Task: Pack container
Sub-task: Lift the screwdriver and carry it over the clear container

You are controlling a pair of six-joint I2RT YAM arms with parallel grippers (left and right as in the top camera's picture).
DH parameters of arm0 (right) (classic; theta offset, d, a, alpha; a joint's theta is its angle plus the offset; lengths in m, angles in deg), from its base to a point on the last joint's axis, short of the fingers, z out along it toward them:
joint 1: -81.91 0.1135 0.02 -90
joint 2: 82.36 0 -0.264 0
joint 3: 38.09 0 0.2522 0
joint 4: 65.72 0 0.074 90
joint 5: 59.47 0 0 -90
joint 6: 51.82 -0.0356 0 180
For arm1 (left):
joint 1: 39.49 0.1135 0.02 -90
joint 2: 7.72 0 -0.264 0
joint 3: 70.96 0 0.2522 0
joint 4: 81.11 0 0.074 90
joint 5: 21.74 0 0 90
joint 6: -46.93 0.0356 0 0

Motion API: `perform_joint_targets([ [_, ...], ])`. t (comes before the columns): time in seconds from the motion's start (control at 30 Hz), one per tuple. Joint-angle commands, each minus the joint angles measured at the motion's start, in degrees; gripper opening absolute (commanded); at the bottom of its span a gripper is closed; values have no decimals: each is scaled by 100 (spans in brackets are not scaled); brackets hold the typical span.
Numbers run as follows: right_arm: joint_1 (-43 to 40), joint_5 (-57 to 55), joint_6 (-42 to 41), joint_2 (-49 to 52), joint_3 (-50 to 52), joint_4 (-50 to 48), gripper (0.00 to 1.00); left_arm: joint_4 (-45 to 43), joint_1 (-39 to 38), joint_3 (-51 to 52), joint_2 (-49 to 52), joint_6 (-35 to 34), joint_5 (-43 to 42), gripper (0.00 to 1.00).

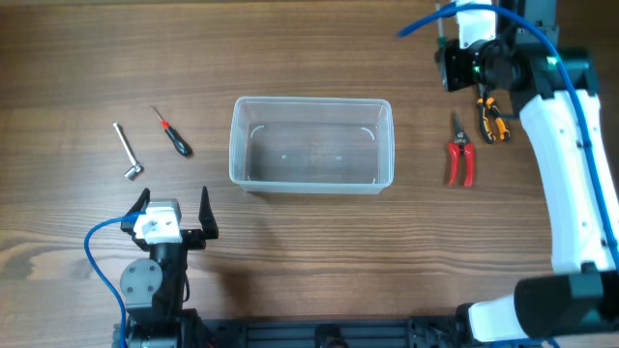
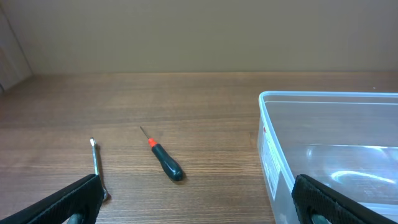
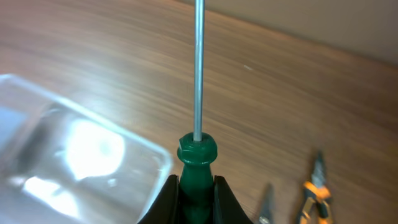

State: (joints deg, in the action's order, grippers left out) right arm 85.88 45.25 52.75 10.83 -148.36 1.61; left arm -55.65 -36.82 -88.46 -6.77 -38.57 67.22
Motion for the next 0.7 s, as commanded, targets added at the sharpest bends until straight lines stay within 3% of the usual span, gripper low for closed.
perform_joint_targets([
  [0.0,219,861,708,-42,-111,466,4,-15,-33,24,-13,129,-87,100],
  [0.17,848,933,1714,-4,-92,1145,4,-13,-33,24,-13,129,-87,100],
  [0.43,2028,933,2758,55,-70,1189,4,-13,-33,24,-13,129,-87,100],
  [0.67,2745,824,2894,518,0,1161,4,-13,-33,24,-13,129,-87,100],
])
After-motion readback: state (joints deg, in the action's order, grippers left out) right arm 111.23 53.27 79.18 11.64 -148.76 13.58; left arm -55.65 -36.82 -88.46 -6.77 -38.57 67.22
